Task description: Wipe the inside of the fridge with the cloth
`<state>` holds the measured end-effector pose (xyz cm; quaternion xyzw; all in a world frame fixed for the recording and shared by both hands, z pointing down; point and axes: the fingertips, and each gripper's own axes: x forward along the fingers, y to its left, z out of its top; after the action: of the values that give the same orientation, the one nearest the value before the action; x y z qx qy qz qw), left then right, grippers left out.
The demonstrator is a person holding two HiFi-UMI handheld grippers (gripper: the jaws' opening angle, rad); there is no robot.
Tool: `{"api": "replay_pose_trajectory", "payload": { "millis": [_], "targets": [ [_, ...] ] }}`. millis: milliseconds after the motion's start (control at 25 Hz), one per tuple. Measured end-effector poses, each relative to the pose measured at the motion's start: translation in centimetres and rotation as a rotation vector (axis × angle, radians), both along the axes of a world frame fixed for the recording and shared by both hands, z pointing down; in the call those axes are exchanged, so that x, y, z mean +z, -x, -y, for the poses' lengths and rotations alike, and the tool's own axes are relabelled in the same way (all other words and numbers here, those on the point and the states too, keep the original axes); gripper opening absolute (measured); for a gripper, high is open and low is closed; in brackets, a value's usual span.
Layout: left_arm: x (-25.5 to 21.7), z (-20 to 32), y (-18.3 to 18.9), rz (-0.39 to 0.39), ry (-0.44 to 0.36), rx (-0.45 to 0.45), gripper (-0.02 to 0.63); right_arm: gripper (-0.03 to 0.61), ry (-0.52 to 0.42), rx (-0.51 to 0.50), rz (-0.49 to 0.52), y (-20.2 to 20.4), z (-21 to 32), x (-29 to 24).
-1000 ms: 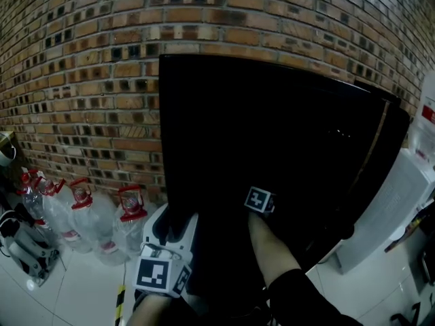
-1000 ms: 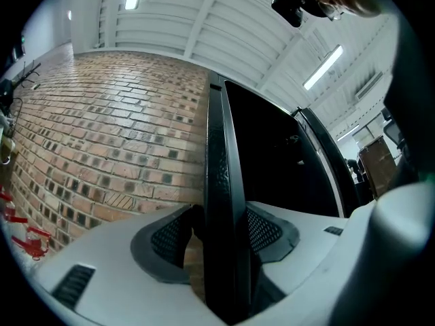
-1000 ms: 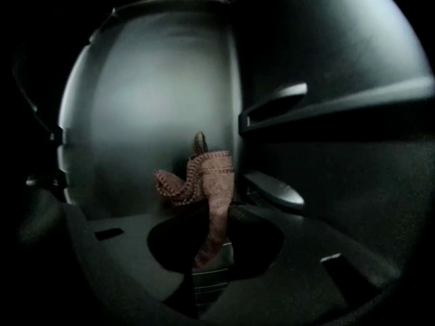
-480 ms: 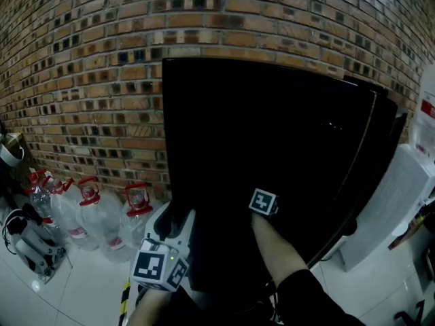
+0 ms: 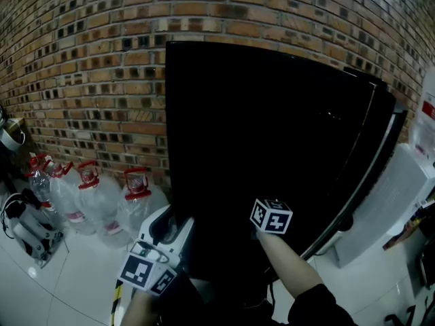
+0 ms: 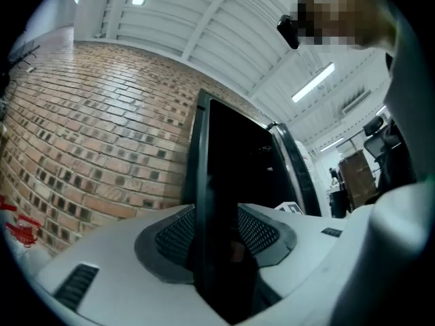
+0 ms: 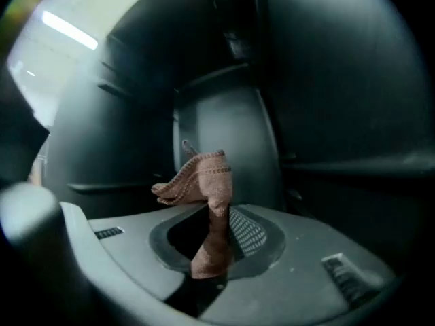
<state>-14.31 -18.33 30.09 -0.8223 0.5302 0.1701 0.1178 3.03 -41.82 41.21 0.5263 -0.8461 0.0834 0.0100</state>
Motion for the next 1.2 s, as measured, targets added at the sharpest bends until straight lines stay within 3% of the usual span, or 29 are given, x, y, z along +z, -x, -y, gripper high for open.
{"api": "replay_pose_trajectory", "payload": {
  "millis": [160, 280, 480, 680, 840, 960, 1120, 1200],
  "targets": [
    [1.3, -1.2, -4.6, 0.064, 0.056, 0.189, 0.201, 0.074, -0.015, -0.182, 0.017, 0.0, -5.3, -2.5],
    [2.5, -0.6, -7.9, 0.096, 0.108, 0.266, 0.202, 0.074, -0.011, -0.350, 0.043, 0.2, -10.0, -4.6],
    [3.2, 0.3, -13.7, 0.127, 0.157, 0.414, 0.372, 0.074, -0.065, -0.521, 0.009, 0.1, -17.1, -7.6],
    [2.2, -0.8, -16.4, 0.134, 0.130, 0.527, 0.373, 0.074, -0.122, -0.706, -0.005, -0.4, -23.5, -9.1],
    [1.8, -2.5, -17.7, 0.156, 0.134, 0.640, 0.373, 0.075, -0.174, -0.762, -0.053, -1.3, -26.1, -9.5],
    [2.1, -3.8, -18.7, 0.212, 0.128, 0.697, 0.312, 0.075, -0.172, -0.822, -0.051, -2.1, -27.4, -9.2],
    [2.4, -5.7, -19.5, 0.223, 0.115, 0.806, 0.176, 0.075, -0.171, -0.893, -0.052, -2.7, -28.8, -8.4],
    [2.6, -6.3, -19.8, 0.223, 0.116, 0.849, 0.163, 0.075, -0.166, -0.931, -0.066, -2.7, -29.4, -7.9]
  ]
}}
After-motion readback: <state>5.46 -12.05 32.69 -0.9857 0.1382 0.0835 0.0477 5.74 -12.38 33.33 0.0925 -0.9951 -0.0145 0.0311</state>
